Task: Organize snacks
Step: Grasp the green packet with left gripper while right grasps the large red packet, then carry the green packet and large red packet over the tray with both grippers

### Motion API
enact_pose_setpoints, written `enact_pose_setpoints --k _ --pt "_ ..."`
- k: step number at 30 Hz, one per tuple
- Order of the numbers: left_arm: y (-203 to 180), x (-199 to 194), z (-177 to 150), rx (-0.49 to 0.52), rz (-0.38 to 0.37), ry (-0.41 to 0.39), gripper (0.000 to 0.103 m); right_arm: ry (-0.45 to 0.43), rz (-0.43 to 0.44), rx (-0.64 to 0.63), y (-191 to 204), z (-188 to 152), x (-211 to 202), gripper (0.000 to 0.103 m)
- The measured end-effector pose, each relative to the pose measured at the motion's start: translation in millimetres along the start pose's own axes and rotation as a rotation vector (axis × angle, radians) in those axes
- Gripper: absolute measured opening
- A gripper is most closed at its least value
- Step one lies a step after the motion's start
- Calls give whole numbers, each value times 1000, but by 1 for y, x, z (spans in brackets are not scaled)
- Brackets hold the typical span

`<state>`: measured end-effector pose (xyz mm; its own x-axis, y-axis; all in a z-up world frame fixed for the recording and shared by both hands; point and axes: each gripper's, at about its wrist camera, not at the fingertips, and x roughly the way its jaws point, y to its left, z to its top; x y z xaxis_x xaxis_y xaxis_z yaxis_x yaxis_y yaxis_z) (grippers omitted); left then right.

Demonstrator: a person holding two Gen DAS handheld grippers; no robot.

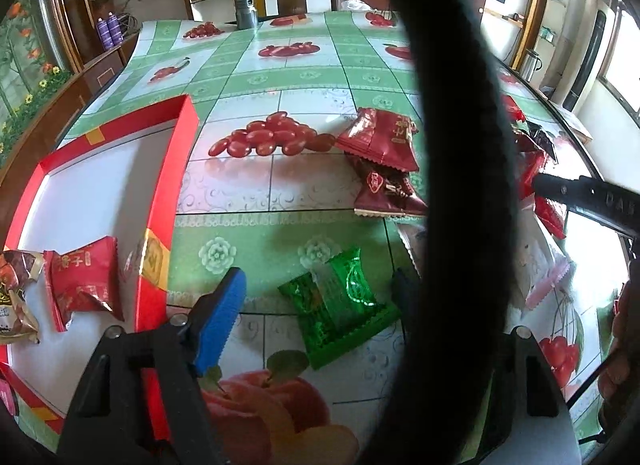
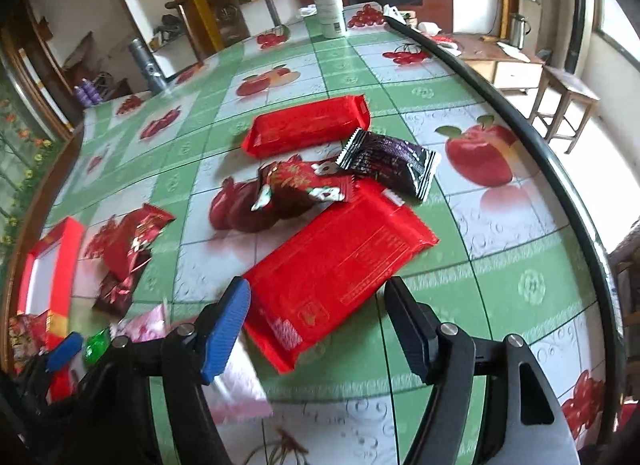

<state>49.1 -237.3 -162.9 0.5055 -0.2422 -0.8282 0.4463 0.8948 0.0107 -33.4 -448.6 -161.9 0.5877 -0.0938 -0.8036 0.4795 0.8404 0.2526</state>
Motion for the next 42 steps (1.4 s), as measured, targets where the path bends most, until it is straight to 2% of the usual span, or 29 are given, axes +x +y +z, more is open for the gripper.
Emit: enact_pose_setpoints --k 2,4,8,9,10,11,13,14,23,30,42 --pt "1 0 1 -6 -3 -1 76 4 -2 28 1 3 2 82" --pt "2 0 1 -9 -5 -1 76 6 -50 15 9 6 7 82" --pt "3 1 2 -3 -4 -8 76 5 -149 -99 25 4 16 82" --pt "3 1 2 -3 -5 -10 75 3 -158 -117 26 2 16 82" --pt "4 0 1 -3 -6 -12 72 -4 -169 -143 26 -1 14 77" --pt "5 0 1 -3 -6 -17 68 -12 -174 -158 25 -3 12 67" --pt "7 -1 2 -5 -8 -23 60 -20 -167 -163 18 -5 7 53" --pt "8 -2 2 -7 -7 -25 56 -22 -163 -164 13 -6 4 51" --pt "10 -10 1 -21 -34 -37 43 -55 -83 -126 -13 -18 -17 50" --pt "6 -27 1 -26 -24 -67 41 -89 -35 -136 -8 -27 -43 50" --pt "12 -70 -3 -26 75 -158 41 -125 76 -190 20 -45 -75 50"
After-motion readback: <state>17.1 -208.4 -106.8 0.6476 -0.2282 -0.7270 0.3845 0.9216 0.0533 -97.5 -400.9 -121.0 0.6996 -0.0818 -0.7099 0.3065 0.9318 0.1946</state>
